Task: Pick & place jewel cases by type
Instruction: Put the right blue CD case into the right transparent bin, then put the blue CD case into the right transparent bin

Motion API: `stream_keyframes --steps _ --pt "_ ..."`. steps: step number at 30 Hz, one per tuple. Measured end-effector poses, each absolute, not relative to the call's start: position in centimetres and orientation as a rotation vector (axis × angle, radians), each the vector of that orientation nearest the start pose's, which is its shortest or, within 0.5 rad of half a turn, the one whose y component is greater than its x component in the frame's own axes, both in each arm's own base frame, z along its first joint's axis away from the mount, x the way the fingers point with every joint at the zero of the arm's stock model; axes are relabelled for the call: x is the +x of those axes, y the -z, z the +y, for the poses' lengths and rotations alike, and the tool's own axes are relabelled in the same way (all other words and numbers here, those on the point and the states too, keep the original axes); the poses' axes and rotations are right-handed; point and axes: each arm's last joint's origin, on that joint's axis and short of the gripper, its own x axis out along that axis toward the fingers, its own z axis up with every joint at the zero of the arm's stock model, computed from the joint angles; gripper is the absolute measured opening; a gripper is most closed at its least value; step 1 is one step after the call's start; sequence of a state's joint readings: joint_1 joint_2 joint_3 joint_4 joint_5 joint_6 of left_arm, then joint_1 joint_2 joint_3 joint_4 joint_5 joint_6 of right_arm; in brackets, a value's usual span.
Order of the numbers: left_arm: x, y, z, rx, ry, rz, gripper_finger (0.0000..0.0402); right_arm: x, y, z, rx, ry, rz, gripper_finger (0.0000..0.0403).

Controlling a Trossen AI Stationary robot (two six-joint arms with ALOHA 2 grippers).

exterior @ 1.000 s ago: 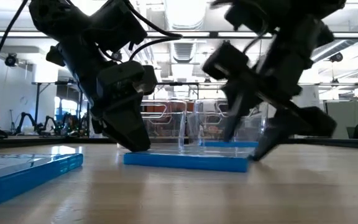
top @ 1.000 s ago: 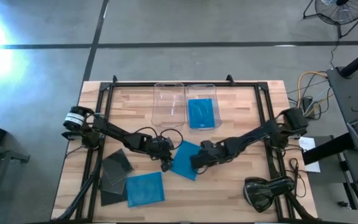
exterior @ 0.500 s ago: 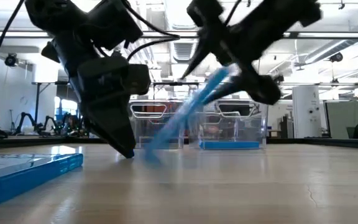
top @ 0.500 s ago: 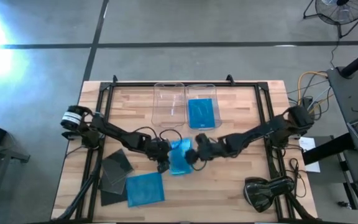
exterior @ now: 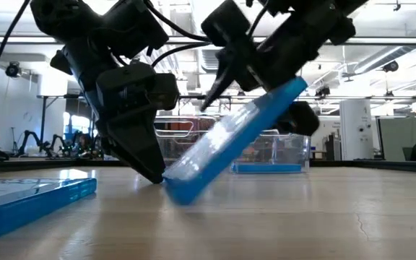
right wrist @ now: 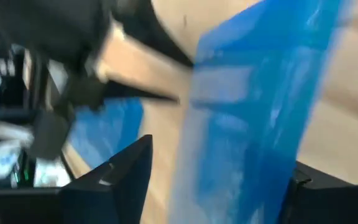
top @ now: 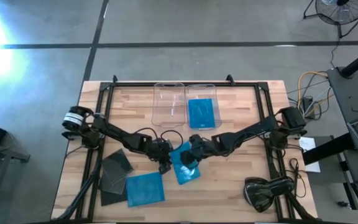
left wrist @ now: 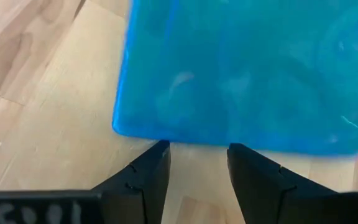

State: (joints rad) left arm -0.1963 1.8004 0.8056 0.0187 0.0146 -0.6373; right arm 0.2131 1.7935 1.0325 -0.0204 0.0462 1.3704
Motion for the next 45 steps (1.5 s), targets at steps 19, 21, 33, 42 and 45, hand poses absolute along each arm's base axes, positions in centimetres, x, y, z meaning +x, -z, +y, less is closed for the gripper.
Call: stream_keyframes --steps 19,21,33,42,45 --pt "24.2 -21.7 -4.7 -0.442 -0.201 0.903 0.0147 26.2 -31.5 0.4 0.91 0.613 0.546 0.0026" --pt "23.4 -22.7 -4.6 -0.494 -0.208 0.858 0.0147 25.1 -32.1 -2.8 0.89 0.684 0.538 0.0033" --pt "20.7 -20.7 -8.8 -0.579 -0.051 1.106 0.0147 26.8 -24.1 -14.0 1.099 0.559 0.785 0.0174" --pt "19.0 -19.5 -13.0 -0.486 0.073 0.993 0.0147 24.4 -29.3 -7.8 0.747 0.662 1.061 0.0246" --pt "19.3 -18.5 -13.4 -0.385 0.134 0.962 0.0147 24.9 -30.5 -4.0 0.656 0.586 1.012 0.0251"
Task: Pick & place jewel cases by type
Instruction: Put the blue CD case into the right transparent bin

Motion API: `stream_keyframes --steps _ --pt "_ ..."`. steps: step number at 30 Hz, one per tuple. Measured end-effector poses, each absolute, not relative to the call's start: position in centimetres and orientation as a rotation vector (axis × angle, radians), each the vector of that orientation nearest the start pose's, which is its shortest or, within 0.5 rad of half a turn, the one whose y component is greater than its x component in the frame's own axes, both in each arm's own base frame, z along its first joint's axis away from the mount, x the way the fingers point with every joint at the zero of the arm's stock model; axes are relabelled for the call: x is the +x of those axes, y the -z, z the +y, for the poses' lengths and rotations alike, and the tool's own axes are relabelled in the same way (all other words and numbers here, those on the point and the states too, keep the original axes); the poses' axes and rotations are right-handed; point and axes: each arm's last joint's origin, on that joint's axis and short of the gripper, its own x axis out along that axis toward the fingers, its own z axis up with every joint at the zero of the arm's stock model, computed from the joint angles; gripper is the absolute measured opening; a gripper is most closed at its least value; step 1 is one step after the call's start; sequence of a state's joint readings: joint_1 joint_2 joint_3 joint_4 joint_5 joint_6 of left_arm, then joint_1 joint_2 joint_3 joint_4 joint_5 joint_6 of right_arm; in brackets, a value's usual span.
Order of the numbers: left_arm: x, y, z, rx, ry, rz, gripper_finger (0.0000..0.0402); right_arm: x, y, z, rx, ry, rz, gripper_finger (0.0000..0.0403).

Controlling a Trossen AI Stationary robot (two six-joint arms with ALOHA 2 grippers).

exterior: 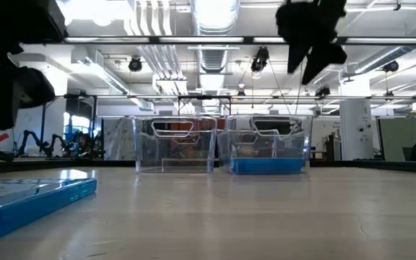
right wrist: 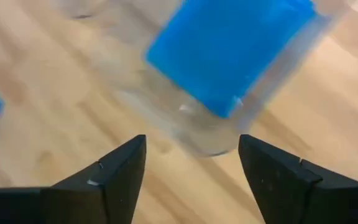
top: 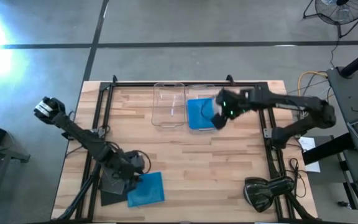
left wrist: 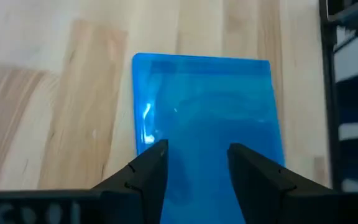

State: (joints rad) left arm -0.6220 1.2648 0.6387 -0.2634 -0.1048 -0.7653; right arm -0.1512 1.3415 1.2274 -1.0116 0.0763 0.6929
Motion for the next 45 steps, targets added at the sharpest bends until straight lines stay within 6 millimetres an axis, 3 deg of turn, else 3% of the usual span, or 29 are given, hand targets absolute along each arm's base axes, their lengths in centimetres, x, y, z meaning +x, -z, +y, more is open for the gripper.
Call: stream_keyframes --steps 7,14,18,21,25,28,32,34,36,42,45 --pt "21.0 -16.1 -14.6 -0.041 0.266 0.957 0.0147 26.0 -29.6 3.0 0.534 0.635 0.944 0.0241" --pt "23.6 -14.9 -16.2 0.256 0.452 0.802 0.0147 26.8 -27.8 6.5 0.575 0.674 0.957 0.0232" --pt "25.4 -13.1 -15.7 0.235 0.469 0.788 0.0147 26.8 -27.3 7.5 0.622 0.691 0.952 0.023" --pt "26.7 -11.7 -14.3 0.209 0.407 0.818 0.0147 26.8 -27.4 7.8 0.657 0.707 0.939 0.023" --pt "28.6 -10.7 -10.4 0.039 0.094 0.846 0.0147 26.6 -27.4 7.7 0.713 0.779 0.878 0.0228" --pt "29.7 -12.1 -7.7 -0.219 -0.111 0.8 0.0147 26.7 -27.4 7.8 0.801 0.82 0.845 0.0228" --pt "29.0 -15.5 -6.3 -0.365 -0.206 0.731 0.0147 28.0 -26.1 8.5 0.983 0.797 0.865 0.0228" --pt "28.3 -18.4 -6.3 -0.331 -0.234 0.675 0.0147 29.3 -24.8 9.2 1.067 0.736 0.877 0.0228" --pt "26.8 -19.6 -6.1 -0.254 -0.258 0.728 0.0147 30.9 -23.0 9.9 1.138 0.661 0.881 0.0228" --pt "22.1 -18.9 -5.8 -0.178 -0.247 0.956 0.0147 35.7 -18.2 11.6 1.261 0.519 0.839 0.0228" --pt "20.7 -16.4 -5.5 -0.221 -0.233 1.044 0.0147 36.9 -16.5 12.1 1.274 0.529 0.848 0.0228"
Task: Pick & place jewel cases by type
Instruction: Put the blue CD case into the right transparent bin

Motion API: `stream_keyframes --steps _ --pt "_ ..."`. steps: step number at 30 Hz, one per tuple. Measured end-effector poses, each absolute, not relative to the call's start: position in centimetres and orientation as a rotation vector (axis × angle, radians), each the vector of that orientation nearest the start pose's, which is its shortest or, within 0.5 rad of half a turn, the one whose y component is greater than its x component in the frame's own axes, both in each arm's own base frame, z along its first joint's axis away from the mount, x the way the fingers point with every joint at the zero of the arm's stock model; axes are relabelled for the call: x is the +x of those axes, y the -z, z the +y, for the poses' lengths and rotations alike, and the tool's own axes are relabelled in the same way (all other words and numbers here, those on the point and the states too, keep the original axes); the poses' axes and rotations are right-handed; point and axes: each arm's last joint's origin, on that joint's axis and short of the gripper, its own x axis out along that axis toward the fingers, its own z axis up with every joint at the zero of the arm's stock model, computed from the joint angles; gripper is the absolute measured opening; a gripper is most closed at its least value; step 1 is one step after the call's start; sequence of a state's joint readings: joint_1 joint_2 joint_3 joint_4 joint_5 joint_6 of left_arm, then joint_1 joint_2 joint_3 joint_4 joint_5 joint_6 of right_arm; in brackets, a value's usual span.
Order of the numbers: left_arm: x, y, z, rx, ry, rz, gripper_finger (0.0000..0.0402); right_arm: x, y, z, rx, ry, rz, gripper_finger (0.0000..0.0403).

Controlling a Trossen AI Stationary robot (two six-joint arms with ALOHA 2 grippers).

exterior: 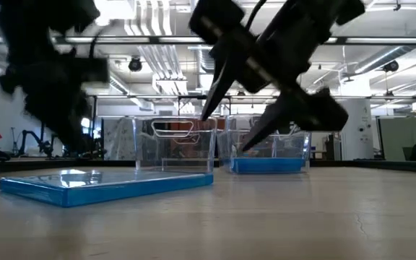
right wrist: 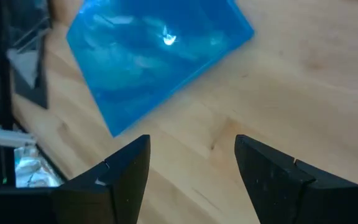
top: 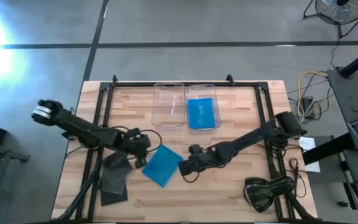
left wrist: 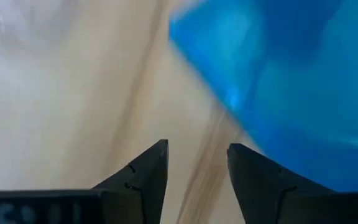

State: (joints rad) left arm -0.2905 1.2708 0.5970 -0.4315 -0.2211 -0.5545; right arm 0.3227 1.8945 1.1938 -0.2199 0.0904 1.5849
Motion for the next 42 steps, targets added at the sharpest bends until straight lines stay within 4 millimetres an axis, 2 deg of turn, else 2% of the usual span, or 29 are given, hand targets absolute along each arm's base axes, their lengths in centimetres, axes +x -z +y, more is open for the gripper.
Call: stream_keyframes --steps 6,8,12,15,18,25,30,32,34,36,42 --pt "19.4 -13.0 -5.6 -0.334 -0.151 1.064 0.0147 39.1 -12.8 12.8 1.358 0.568 0.857 0.0228" --pt "19.1 -12.2 -5.6 -0.35 -0.132 1.071 0.0147 40.2 -12.3 13.0 1.411 0.54 0.815 0.0228" --pt "19.6 -12.1 -5.8 -0.37 -0.091 1.031 0.0147 41.5 -10.7 12.4 1.43 0.593 0.82 0.0228" --pt "20.4 -12.7 -6.2 -0.371 -0.023 0.961 0.0147 42.6 -10.8 11.8 1.402 0.566 0.808 0.0228" --pt "20.9 -13.2 -6.5 -0.378 0.046 0.921 0.0147 43.5 -11.5 10.9 1.333 0.512 0.797 0.0228" --pt "20.8 -12.1 -6.5 -0.333 0.09 0.973 0.0147 44.5 -13.4 9.2 1.212 0.453 0.8 0.0229" --pt "20.7 -11.7 -6.5 -0.349 0.086 0.992 0.0147 43.9 -16.7 8.5 1.136 0.492 0.761 0.0229" --pt "21.2 -12.2 -6.7 -0.351 0.118 0.945 0.0147 44.7 -18.6 8.4 1.134 0.471 0.603 0.0228" --pt "21.2 -12.3 -6.7 -0.348 0.129 0.935 0.0147 44.1 -18.9 7.9 1.087 0.532 0.59 0.0228" --pt "21.2 -12.4 -6.8 -0.342 0.137 0.922 0.0147 44.6 -19.3 7.9 1.102 0.493 0.552 0.0228" --pt "21.5 -12.3 -6.8 -0.34 0.142 0.899 0.0147 44.3 -18.7 7.9 1.149 0.491 0.608 0.0228"
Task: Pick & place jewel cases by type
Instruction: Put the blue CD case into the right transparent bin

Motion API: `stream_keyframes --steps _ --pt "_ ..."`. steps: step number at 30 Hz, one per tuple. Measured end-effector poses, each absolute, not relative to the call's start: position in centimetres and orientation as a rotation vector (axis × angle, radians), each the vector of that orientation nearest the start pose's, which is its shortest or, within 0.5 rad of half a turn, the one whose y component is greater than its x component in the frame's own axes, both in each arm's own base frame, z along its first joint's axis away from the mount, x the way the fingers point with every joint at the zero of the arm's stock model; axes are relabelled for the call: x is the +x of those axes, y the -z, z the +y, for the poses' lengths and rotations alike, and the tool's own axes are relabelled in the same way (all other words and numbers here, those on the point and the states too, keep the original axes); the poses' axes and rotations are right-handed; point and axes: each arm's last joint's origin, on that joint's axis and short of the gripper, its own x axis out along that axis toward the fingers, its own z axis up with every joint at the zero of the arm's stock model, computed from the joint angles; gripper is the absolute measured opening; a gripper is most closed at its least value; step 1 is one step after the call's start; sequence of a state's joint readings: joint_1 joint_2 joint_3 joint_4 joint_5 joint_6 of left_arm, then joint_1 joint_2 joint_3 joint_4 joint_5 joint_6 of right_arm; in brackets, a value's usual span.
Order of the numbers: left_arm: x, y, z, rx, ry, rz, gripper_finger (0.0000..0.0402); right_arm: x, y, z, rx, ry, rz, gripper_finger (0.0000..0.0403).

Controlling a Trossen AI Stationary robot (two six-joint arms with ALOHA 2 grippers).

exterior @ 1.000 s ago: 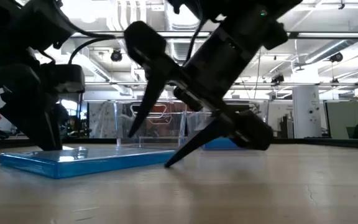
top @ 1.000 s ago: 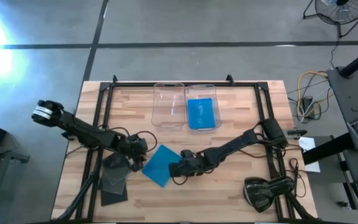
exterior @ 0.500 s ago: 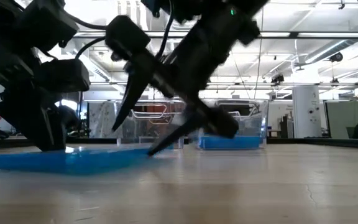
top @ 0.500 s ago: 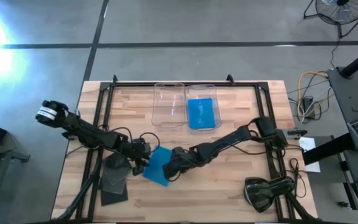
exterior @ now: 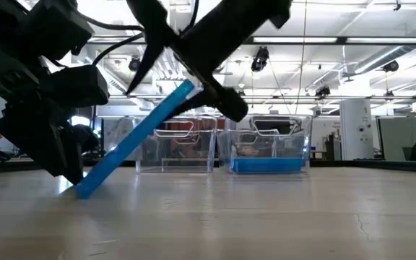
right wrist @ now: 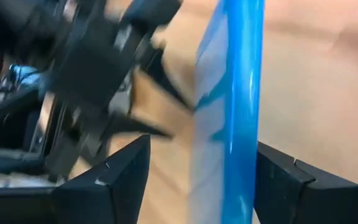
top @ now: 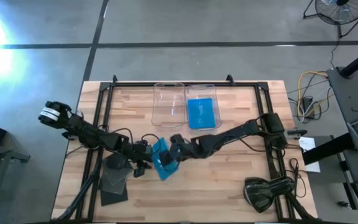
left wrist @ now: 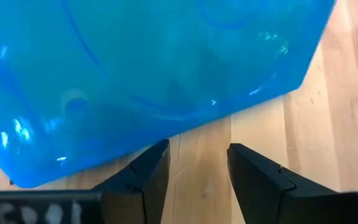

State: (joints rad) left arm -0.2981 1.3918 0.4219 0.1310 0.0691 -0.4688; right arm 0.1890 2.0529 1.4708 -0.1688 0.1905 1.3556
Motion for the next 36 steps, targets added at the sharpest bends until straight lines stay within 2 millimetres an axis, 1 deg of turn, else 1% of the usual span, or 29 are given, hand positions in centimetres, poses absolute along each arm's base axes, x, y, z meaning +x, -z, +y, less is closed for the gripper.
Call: stream_keyframes --steps 5,8,11,15,17,18,20,22,24,26,27,29,31,34,36 --pt "21.6 -12.0 -6.8 -0.328 0.116 0.902 0.0147 44.4 -18.2 7.8 1.17 0.462 0.659 0.0224" --pt "21.7 -12.1 -6.7 -0.329 0.098 0.888 0.0147 44.3 -18.2 8.2 1.179 0.422 0.693 0.0202" --pt "21.8 -12.1 -6.7 -0.332 0.092 0.871 0.0147 44.3 -18.1 8.1 1.157 0.388 0.731 0.0155" --pt "21.8 -12.6 -6.7 -0.362 0.056 0.898 0.0147 43.8 -18.4 7.6 1.109 0.336 0.824 0.0073" --pt "21.1 -13.1 -6.9 -0.384 0.017 0.952 0.0147 43.1 -19.6 7.5 1.054 0.314 0.849 0.0033" --pt "20.6 -13.5 -7.0 -0.387 0.008 0.972 0.0147 42.4 -20.7 7.4 1.02 0.309 0.861 0.0023" --pt "19.5 -14.7 -7.5 -0.371 -0.004 0.953 0.0147 41.1 -23.0 6.9 0.972 0.313 0.863 0.0022" --pt "18.4 -16.0 -7.7 -0.357 -0.017 0.881 0.0147 39.7 -25.3 6.0 0.935 0.341 0.84 0.0022" --pt "17.6 -17.0 -7.5 -0.385 -0.036 0.82 0.0147 37.7 -28.3 4.8 0.9 0.418 0.77 0.0022" --pt "17.1 -18.0 -7.1 -0.46 -0.052 0.759 0.0147 35.1 -31.2 3.0 0.868 0.574 0.676 0.0022" --pt "16.9 -18.5 -6.9 -0.501 -0.066 0.726 0.0147 33.7 -32.3 1.7 0.858 0.66 0.638 0.0022" --pt "16.5 -19.2 -6.5 -0.573 -0.108 0.677 0.0147 31.5 -33.3 -1.3 0.874 0.755 0.628 0.0022" --pt "16.3 -19.6 -6.1 -0.627 -0.161 0.637 0.0147 30.3 -32.9 -4.6 0.913 0.723 0.684 0.0027" --pt "15.7 -19.7 -5.6 -0.657 -0.253 0.618 0.0147 29.4 -30.9 -9.3 0.984 0.7 0.723 0.0045" --pt "15.3 -19.5 -5.4 -0.665 -0.294 0.658 0.0147 28.9 -29.3 -11.7 1.039 0.715 0.75 0.0062"
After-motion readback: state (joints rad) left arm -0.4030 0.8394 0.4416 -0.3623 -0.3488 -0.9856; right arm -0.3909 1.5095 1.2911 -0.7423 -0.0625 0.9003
